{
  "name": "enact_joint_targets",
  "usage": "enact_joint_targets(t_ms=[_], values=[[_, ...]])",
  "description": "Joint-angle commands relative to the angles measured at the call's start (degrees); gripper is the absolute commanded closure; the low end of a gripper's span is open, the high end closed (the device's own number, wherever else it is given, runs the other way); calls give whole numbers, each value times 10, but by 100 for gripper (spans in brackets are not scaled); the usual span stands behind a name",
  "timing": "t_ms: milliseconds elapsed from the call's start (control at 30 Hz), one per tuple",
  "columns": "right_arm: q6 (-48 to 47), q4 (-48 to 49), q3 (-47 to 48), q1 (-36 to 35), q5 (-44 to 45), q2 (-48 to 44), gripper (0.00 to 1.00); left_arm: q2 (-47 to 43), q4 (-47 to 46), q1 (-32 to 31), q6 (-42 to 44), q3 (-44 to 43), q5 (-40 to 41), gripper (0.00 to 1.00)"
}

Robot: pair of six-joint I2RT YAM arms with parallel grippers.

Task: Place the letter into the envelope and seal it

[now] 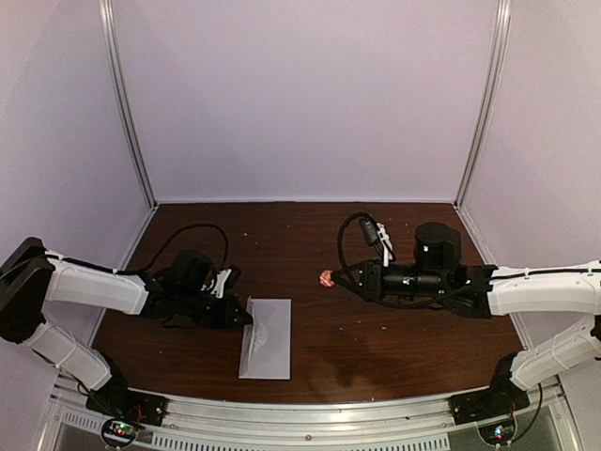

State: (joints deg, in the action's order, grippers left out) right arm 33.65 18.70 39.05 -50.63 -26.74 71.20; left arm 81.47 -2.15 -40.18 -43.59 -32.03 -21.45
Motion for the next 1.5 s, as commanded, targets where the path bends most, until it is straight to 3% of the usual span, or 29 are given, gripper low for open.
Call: enact_joint_targets(t_ms=[0,567,1467], values=[[9,0,2,-7,28,22,100,36,-44,-7,21,-27,-5,93],[64,-22,62,-46,27,156,100,122,-90,-12,35,-15,-14,97],[189,25,200,-91,-31,404,100,133,-70,-12,61,11,1,99]])
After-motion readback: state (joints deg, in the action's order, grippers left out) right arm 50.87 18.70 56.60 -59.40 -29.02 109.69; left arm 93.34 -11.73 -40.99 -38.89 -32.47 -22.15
